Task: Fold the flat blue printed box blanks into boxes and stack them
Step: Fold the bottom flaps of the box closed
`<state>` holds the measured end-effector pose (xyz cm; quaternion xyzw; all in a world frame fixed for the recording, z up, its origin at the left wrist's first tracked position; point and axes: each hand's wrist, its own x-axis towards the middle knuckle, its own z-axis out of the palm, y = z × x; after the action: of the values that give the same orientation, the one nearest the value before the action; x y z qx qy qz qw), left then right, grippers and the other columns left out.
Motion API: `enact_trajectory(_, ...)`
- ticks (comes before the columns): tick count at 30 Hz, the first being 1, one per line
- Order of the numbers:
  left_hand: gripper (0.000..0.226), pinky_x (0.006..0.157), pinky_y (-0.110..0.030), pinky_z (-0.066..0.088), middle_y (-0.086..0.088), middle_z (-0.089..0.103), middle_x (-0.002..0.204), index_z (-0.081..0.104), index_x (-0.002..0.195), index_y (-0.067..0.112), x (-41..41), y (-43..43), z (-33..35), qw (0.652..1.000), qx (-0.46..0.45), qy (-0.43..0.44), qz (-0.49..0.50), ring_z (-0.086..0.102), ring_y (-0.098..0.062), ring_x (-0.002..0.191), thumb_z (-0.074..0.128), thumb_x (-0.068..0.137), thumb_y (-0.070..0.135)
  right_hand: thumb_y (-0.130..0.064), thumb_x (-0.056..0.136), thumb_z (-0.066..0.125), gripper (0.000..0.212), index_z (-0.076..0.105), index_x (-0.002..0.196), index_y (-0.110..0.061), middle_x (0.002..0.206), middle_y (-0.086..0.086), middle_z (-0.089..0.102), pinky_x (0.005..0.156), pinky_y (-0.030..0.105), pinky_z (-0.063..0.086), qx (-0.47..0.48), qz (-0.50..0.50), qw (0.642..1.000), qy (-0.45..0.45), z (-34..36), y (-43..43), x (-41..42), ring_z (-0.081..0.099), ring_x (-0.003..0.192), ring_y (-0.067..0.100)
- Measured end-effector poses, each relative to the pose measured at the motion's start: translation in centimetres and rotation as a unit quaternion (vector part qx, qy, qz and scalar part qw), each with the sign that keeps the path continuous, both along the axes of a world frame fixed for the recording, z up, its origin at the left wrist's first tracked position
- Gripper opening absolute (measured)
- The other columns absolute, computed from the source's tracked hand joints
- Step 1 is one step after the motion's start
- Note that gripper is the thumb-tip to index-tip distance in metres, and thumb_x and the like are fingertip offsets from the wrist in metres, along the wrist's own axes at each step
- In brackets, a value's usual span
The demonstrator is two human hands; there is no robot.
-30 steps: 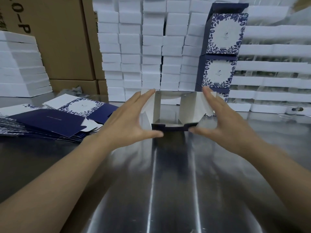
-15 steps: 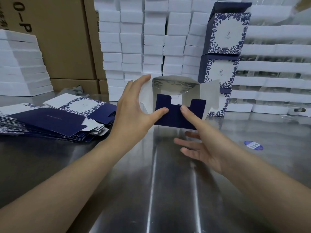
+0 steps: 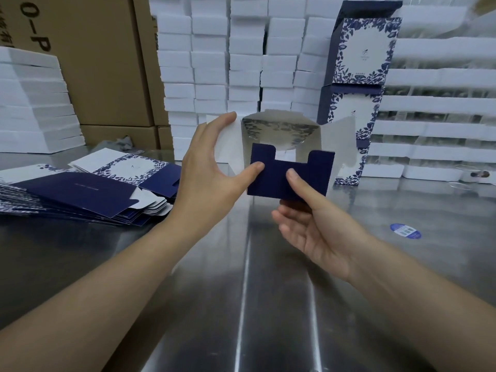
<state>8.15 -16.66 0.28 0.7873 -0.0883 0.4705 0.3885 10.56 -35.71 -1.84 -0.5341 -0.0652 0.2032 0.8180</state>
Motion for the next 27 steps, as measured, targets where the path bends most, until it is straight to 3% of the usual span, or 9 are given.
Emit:
enact_trajectory(3, 0.074, 0.11, -0.016, 0.041, 0.016, 0.054, 0.141, 0.052, 0.15, 0.023, -0.1, -0.5, -0.1, 0.999, 0.03, 0.006, -0.017, 0.046, 0.012, 0.131, 0.088, 0.086, 0.024, -0.057, 0.07, 0.091, 0.042, 0.073, 0.063, -0.02, 0.067, 0.0, 0.062, 0.046, 0.021, 0.052, -0.006, -0.025, 0.999, -0.019, -0.1, -0.1, 0.2, 0.062, 0.052, 0.009)
enact_trajectory(7, 0.071, 0.108, -0.04, 0.052, 0.02, 0.052, 0.141, 0.052, 0.15, 0.024, -0.3, -1.0, -0.5, 0.998, 0.049, 0.007, -0.046, 0.046, 0.009, 0.134, 0.085, 0.087, 0.016, -0.065, 0.075, 0.084, 0.05, 0.062, 0.067, -0.02, 0.06, -0.004, 0.049, 0.044, 0.02, 0.043, -0.056, -0.053, 0.996, -0.043, -0.4, 0.1, 0.2, 0.045, 0.045, 0.009)
enact_trajectory(13, 0.072, 0.109, -0.037, 0.05, 0.015, 0.054, 0.142, 0.052, 0.149, 0.022, -0.2, -0.8, -0.3, 0.999, 0.039, -0.021, -0.018, 0.044, 0.012, 0.134, 0.086, 0.086, 0.016, -0.061, 0.087, 0.076, 0.049, 0.059, 0.068, -0.019, 0.054, -0.005, 0.046, 0.044, 0.02, 0.039, -0.064, -0.09, 0.993, -0.049, -0.4, 0.4, 0.2, 0.041, 0.041, 0.009)
enact_trajectory(17, 0.085, 0.114, -0.028, 0.045, 0.026, 0.043, 0.153, 0.04, 0.156, 0.029, -0.4, -1.4, -0.4, 0.998, 0.029, -0.028, -0.056, 0.038, 0.005, 0.144, 0.087, 0.085, 0.022, -0.049, 0.095, 0.073, 0.042, 0.059, 0.073, -0.016, 0.052, -0.006, 0.047, 0.041, 0.019, 0.036, -0.067, -0.117, 0.989, -0.057, -0.6, 0.4, 0.2, 0.04, 0.04, 0.008)
enact_trajectory(19, 0.101, 0.105, -0.022, 0.05, 0.041, 0.031, 0.152, 0.027, 0.16, 0.035, -0.4, -1.9, -0.6, 0.994, -0.004, -0.045, -0.099, 0.039, 0.004, 0.142, 0.09, 0.082, 0.022, -0.044, 0.098, 0.072, 0.04, 0.059, 0.073, -0.016, 0.052, -0.006, 0.047, 0.041, 0.019, 0.035, -0.066, -0.134, 0.987, -0.066, -0.5, 0.3, 0.3, 0.039, 0.041, 0.008)
enact_trajectory(21, 0.112, 0.09, -0.009, 0.052, 0.051, 0.029, 0.14, 0.017, 0.16, 0.044, -0.3, -2.3, -0.9, 0.99, -0.064, -0.04, -0.12, 0.047, 0.013, 0.13, 0.094, 0.08, 0.025, -0.039, 0.099, 0.071, 0.037, 0.058, 0.074, -0.015, 0.051, -0.006, 0.046, 0.041, 0.019, 0.034, -0.061, -0.151, 0.984, -0.075, -0.4, 0.1, 0.4, 0.038, 0.04, 0.008)
enact_trajectory(22, 0.113, 0.085, -0.006, 0.051, 0.047, 0.033, 0.137, 0.016, 0.157, 0.052, -0.3, -2.7, -1.0, 0.987, -0.104, -0.017, -0.125, 0.053, 0.015, 0.122, 0.095, 0.078, 0.03, -0.037, 0.1, 0.071, 0.036, 0.058, 0.074, -0.015, 0.051, -0.006, 0.046, 0.041, 0.019, 0.035, -0.057, -0.159, 0.983, -0.078, -0.3, 0.1, 0.4, 0.038, 0.04, 0.008)
enact_trajectory(24, 0.105, 0.079, -0.013, 0.057, 0.026, 0.044, 0.133, 0.023, 0.144, 0.064, -0.5, -3.5, -1.3, 0.969, -0.189, 0.07, -0.146, 0.066, 0.011, 0.106, 0.097, 0.074, 0.038, -0.034, 0.1, 0.071, 0.035, 0.059, 0.074, -0.014, 0.05, -0.006, 0.046, 0.04, 0.018, 0.036, -0.053, -0.169, 0.981, -0.079, -0.2, 0.0, 0.4, 0.038, 0.039, 0.008)
enact_trajectory(27, 0.07, 0.081, -0.034, 0.063, 0.005, 0.065, 0.119, 0.045, 0.118, 0.054, -0.3, -4.4, -2.2, 0.905, -0.289, 0.245, -0.196, 0.076, -0.002, 0.094, 0.096, 0.07, 0.05, -0.035, 0.099, 0.072, 0.038, 0.06, 0.071, -0.013, 0.049, -0.005, 0.046, 0.04, 0.018, 0.036, -0.05, -0.176, 0.98, -0.082, -0.1, 0.1, 0.3, 0.039, 0.038, 0.008)
